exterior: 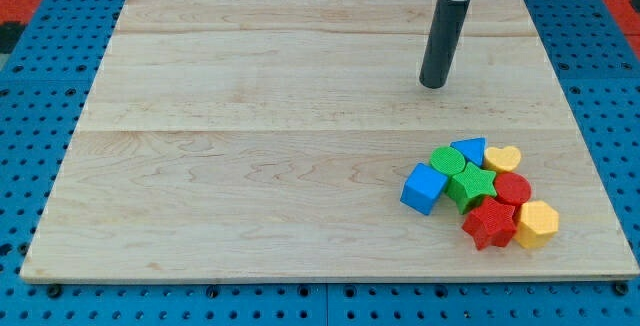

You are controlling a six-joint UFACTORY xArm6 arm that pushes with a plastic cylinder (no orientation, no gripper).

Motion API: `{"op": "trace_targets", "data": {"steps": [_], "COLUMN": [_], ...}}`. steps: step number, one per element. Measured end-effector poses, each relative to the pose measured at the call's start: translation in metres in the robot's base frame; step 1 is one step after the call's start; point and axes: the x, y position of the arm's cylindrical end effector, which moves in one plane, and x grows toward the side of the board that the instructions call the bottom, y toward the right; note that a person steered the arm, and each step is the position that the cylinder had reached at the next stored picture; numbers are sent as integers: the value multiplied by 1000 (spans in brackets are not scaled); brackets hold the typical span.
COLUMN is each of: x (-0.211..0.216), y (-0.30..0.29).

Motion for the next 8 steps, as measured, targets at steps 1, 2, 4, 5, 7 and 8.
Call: {"op": "trace_targets", "data": {"steps": [1,2,4,5,7,8], "x": [-2,10,73,137,233,248], "y": [3,81,173,184,151,125]}}
